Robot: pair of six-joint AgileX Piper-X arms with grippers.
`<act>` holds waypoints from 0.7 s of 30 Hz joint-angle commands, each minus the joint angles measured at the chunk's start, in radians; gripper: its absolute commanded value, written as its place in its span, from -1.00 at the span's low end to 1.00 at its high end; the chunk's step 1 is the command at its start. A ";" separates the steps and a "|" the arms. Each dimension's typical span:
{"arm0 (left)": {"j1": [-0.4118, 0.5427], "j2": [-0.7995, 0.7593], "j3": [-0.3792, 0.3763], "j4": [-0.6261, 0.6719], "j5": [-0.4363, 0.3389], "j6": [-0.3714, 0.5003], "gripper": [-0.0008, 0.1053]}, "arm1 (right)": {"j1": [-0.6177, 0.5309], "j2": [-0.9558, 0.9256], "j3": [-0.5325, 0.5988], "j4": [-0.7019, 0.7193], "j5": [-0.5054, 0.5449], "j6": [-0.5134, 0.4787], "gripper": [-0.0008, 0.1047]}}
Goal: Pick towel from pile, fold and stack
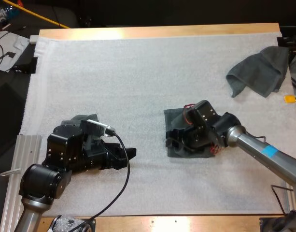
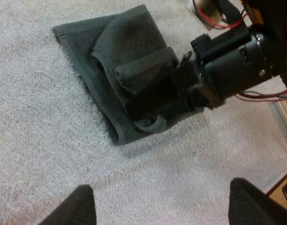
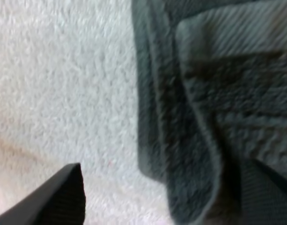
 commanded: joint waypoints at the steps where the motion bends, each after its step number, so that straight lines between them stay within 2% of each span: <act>1: -0.001 -0.007 -0.006 0.000 0.013 0.002 0.12 | 0.034 -0.002 0.001 0.002 -0.014 0.018 0.27; 11: -0.002 -0.007 -0.005 0.001 0.007 0.004 0.12 | 0.141 0.034 0.000 -0.054 0.005 0.044 0.27; 21: -0.002 -0.010 -0.005 0.006 0.011 0.011 0.11 | 0.142 -0.016 -0.002 -0.043 0.011 -0.001 0.26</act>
